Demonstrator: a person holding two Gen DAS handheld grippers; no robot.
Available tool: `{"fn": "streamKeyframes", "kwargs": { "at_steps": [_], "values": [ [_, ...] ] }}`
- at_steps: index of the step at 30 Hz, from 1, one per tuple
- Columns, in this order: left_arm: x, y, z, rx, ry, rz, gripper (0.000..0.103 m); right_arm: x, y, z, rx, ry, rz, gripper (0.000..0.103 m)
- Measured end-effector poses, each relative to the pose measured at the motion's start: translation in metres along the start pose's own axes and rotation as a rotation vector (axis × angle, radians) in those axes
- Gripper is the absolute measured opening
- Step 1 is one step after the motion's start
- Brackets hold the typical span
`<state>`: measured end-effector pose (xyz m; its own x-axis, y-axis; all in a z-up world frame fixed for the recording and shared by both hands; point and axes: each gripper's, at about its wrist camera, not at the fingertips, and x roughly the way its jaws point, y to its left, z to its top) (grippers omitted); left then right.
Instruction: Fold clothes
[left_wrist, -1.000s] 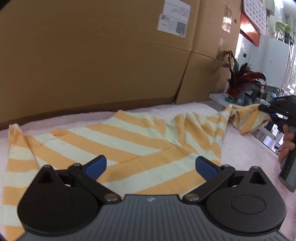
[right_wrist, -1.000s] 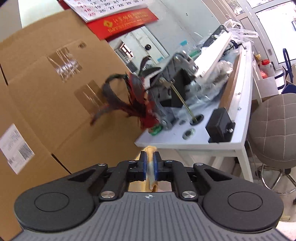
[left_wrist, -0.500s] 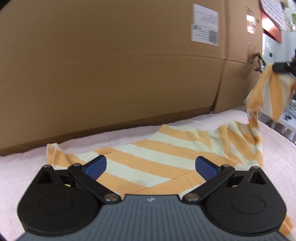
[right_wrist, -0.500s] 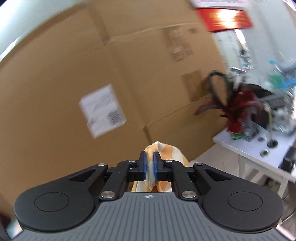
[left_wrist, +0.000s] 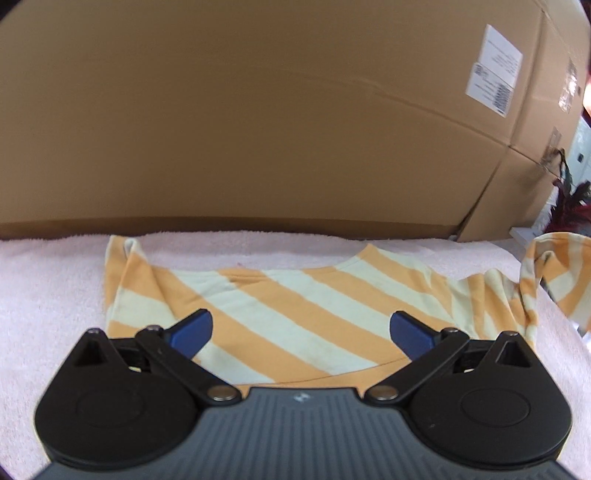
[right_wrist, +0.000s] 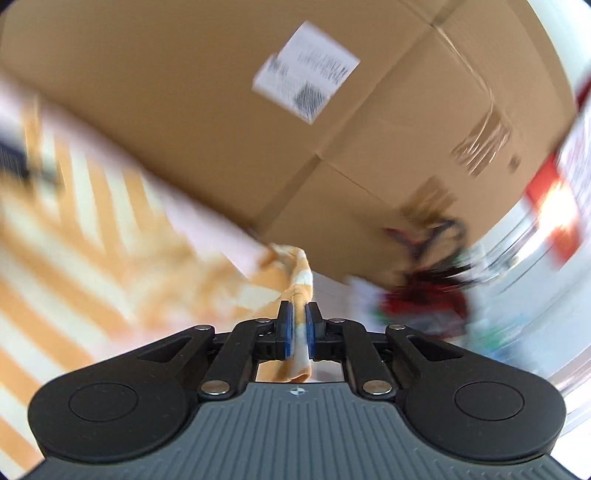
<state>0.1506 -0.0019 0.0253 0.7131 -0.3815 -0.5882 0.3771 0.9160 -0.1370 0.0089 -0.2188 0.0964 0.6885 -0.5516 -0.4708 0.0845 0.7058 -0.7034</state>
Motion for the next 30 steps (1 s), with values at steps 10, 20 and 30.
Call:
{"fn": "streamKeyframes", "kwargs": {
  "at_steps": [10, 20, 30],
  "values": [
    [0.004, -0.005, -0.003, 0.040, 0.011, -0.002, 0.102, 0.001, -0.023, 0.010, -0.136, -0.222, -0.676, 0.005],
    [0.009, 0.016, 0.004, -0.062, 0.032, 0.014, 0.102, -0.034, 0.022, 0.052, 0.104, -0.603, -0.377, 0.006],
    [0.008, 0.078, 0.015, -0.355, 0.004, 0.212, 0.102, -0.048, 0.123, 0.075, -0.144, -0.735, -0.019, 0.019]
  ]
}}
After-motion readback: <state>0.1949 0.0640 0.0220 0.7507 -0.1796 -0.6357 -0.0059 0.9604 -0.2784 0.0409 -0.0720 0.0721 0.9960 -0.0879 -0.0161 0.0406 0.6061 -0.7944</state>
